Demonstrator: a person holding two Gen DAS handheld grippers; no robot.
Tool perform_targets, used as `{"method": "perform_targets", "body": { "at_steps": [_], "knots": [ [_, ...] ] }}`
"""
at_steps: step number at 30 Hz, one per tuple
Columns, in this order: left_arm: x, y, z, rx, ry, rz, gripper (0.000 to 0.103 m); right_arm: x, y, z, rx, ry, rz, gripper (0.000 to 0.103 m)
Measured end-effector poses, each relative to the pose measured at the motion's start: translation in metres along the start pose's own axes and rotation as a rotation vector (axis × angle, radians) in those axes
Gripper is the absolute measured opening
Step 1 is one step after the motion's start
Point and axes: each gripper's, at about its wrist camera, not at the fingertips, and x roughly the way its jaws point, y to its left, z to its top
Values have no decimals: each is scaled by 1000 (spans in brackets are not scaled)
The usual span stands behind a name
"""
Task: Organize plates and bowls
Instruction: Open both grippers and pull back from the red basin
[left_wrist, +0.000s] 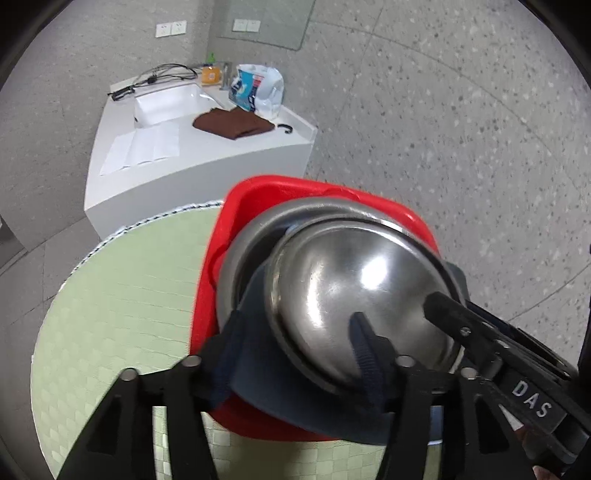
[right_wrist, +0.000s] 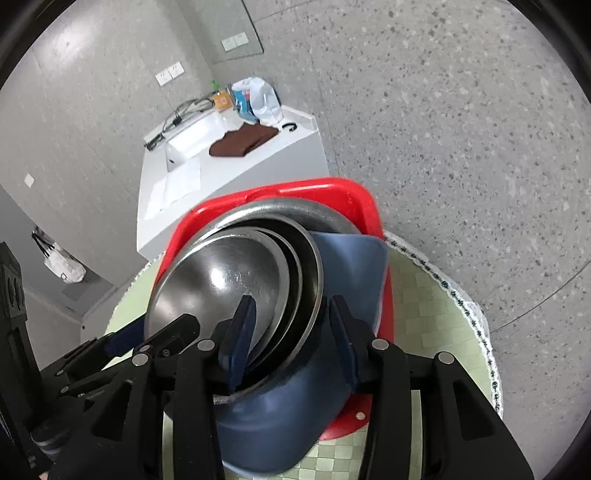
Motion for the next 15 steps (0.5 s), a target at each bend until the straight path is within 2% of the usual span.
{"method": "perform_targets", "body": {
  "at_steps": [2, 3, 5, 7, 9, 11, 15],
  "knots": [
    [-11, 3, -6, -6, -18, -1, 67, -10, -1, -1, 4, -19, 18, 50],
    [-16, 3, -8, -12, -27, 3, 68, -13, 0, -2, 4, -25, 21, 56],
    [-28, 3, -16, -12, -47, 12, 73, -22, 1, -5, 0, -37, 26, 61],
    [-45, 3, -27, -5, -74, 31, 77, -33, 4, -11, -4, -56, 36, 62],
    [-66, 2, -40, 4, -118, 63, 81, -45, 7, -17, -12, -77, 42, 70],
    [-89, 1, -57, 13, -167, 88, 87, -64, 13, -28, -37, -111, 41, 70],
    [-143, -2, -97, 46, -273, 152, 91, -101, 27, -49, -82, -171, 62, 78]
  ]
}}
